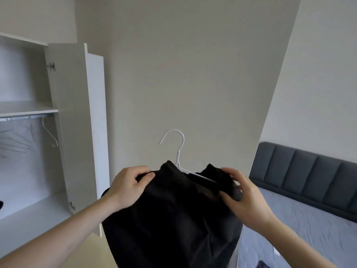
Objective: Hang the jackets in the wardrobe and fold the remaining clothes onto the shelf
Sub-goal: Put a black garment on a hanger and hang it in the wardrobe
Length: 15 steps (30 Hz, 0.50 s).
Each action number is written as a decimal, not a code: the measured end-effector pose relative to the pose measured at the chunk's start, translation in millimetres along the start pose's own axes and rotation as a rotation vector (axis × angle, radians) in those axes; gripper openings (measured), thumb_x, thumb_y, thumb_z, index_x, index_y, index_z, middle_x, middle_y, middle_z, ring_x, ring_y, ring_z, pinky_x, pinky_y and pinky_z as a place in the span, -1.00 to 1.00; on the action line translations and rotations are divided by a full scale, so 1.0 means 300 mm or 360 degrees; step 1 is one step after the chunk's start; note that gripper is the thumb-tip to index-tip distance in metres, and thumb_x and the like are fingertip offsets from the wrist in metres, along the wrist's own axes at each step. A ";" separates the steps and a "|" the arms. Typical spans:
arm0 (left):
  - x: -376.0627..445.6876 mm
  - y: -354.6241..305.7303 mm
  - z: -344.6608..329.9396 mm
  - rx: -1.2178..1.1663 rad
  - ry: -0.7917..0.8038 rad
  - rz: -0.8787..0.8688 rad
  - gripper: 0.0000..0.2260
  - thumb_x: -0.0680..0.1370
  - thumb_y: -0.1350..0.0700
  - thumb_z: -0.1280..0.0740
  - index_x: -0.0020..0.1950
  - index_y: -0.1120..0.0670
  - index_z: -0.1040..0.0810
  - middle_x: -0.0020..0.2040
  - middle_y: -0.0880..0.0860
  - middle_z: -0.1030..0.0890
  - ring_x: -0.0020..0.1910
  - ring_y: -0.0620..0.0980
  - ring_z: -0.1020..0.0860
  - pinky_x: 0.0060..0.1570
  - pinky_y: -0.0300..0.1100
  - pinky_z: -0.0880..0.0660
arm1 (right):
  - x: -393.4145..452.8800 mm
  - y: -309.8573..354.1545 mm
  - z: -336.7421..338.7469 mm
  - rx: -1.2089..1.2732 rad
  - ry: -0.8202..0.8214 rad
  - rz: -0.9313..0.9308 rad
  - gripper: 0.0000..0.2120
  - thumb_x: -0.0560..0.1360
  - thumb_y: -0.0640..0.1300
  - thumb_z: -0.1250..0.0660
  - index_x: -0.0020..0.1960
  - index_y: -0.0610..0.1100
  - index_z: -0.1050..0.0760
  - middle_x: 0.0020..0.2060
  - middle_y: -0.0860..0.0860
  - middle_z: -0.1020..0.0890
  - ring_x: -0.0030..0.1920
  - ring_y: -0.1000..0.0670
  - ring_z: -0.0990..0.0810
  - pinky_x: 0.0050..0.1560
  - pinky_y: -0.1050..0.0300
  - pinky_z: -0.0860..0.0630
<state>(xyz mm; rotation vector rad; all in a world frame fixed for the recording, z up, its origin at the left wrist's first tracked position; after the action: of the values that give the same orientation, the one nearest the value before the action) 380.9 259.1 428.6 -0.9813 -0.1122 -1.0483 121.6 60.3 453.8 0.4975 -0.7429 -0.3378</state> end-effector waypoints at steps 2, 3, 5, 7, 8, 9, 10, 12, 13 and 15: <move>0.003 -0.019 -0.001 0.0032 -0.0013 0.0015 -0.63 0.57 -0.22 -0.22 -0.15 0.05 -0.57 -0.33 0.09 -0.51 -0.29 0.24 -0.48 -0.20 0.07 -0.48 | 0.036 -0.091 -0.030 0.0019 0.0093 -0.0173 -0.66 0.50 -0.11 -0.48 0.10 0.30 -0.53 -0.07 0.36 -0.68 -0.02 0.28 -0.64 -0.07 0.45 -0.47; 0.000 -0.025 -0.012 0.0075 0.0005 0.0017 -0.63 0.58 -0.22 -0.22 -0.15 0.05 -0.56 -0.32 0.08 -0.52 -0.29 0.21 -0.48 -0.19 0.06 -0.49 | 0.052 -0.128 -0.042 0.0053 0.0106 -0.0204 -0.71 0.52 -0.14 -0.47 0.00 0.28 -0.56 -0.15 0.34 -0.69 -0.09 0.29 -0.65 -0.13 0.47 -0.46; -0.005 -0.026 -0.026 0.0170 0.0024 0.0013 -0.68 0.61 -0.19 -0.23 -0.15 0.01 -0.57 -0.32 0.02 -0.54 -0.32 0.11 -0.48 -0.19 0.03 -0.50 | 0.076 -0.184 -0.052 0.0126 0.0083 -0.0254 -0.75 0.56 -0.15 -0.42 -0.10 0.22 -0.62 -0.21 0.29 -0.71 -0.16 0.27 -0.66 -0.16 0.41 -0.46; 0.000 -0.014 -0.022 0.0281 0.0029 0.0031 -0.71 0.63 -0.17 -0.23 -0.14 -0.02 -0.56 -0.32 -0.02 -0.54 -0.35 0.04 -0.46 -0.21 -0.03 -0.50 | 0.098 -0.226 -0.037 0.0256 -0.0026 -0.0361 -0.81 0.59 -0.12 -0.39 -0.08 0.17 -0.65 -0.18 0.24 -0.73 -0.11 0.24 -0.68 -0.08 0.25 -0.52; 0.003 -0.006 -0.017 0.0333 0.0032 0.0051 -0.71 0.63 -0.17 -0.23 -0.13 -0.02 -0.56 -0.32 -0.01 -0.54 -0.35 0.04 -0.46 -0.22 -0.06 -0.49 | 0.111 -0.238 -0.029 0.0315 -0.0088 -0.0411 -0.83 0.60 -0.11 -0.39 -0.07 0.15 -0.65 -0.17 0.22 -0.73 -0.06 0.21 -0.68 -0.05 0.22 -0.54; 0.005 0.000 -0.015 0.0404 0.0043 0.0065 -0.71 0.64 -0.17 -0.22 -0.13 -0.03 -0.56 -0.32 -0.01 -0.54 -0.35 0.03 -0.45 -0.24 -0.10 -0.46 | 0.128 -0.235 -0.026 0.0373 -0.0134 -0.0440 -0.83 0.60 -0.11 -0.38 -0.07 0.15 -0.64 -0.17 0.21 -0.73 -0.03 0.16 -0.69 -0.05 0.26 -0.54; 0.005 -0.001 -0.022 0.0507 0.0069 0.0055 -0.71 0.63 -0.18 -0.21 -0.13 -0.04 -0.56 -0.32 -0.03 -0.54 -0.34 0.01 -0.45 -0.28 -0.15 -0.43 | 0.151 -0.210 -0.027 0.0431 -0.0169 -0.0438 -0.81 0.60 -0.12 -0.38 -0.09 0.15 -0.64 -0.20 0.20 -0.73 -0.04 0.12 -0.70 -0.10 0.29 -0.54; -0.004 -0.020 -0.069 0.0752 0.0155 -0.0023 -0.70 0.61 -0.20 -0.17 -0.12 -0.07 -0.56 -0.28 -0.12 -0.56 -0.29 -0.05 -0.48 -0.32 -0.23 -0.35 | 0.197 -0.092 -0.037 0.0556 -0.0207 -0.0324 -0.81 0.61 -0.13 -0.36 -0.09 0.13 -0.65 -0.22 0.21 -0.72 -0.12 0.10 -0.71 -0.16 0.28 -0.56; -0.011 -0.030 -0.093 0.0833 0.0182 -0.0041 -0.71 0.61 -0.21 -0.15 -0.10 -0.10 -0.56 -0.27 -0.16 -0.57 -0.28 -0.09 -0.49 -0.33 -0.24 -0.33 | 0.211 -0.005 -0.046 0.0607 -0.0200 -0.0201 -0.82 0.61 -0.12 -0.35 -0.07 0.11 -0.66 -0.20 0.21 -0.72 -0.14 0.12 -0.70 -0.14 0.27 -0.56; -0.019 -0.020 -0.109 0.0855 0.0154 0.0059 -0.76 0.61 -0.20 -0.16 -0.08 -0.14 -0.55 -0.30 -0.19 -0.57 -0.27 -0.13 -0.51 -0.31 -0.22 -0.33 | 0.196 0.160 -0.093 0.0678 -0.0086 0.0088 -0.84 0.58 -0.11 -0.33 -0.02 0.12 -0.65 -0.15 0.22 -0.72 -0.14 0.16 -0.68 -0.11 0.32 -0.56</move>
<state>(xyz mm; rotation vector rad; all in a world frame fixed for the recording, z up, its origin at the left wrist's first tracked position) 361.7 238.5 410.2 -0.4440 -0.2789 -0.9595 187.8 81.7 494.8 0.8702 -0.8840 -0.1397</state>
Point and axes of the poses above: each hand's wrist, its own x-axis towards the middle knuckle, its own z-axis out of the back of the hand, y = z × x, the point moved 9 cm from there along x, towards the middle knuckle
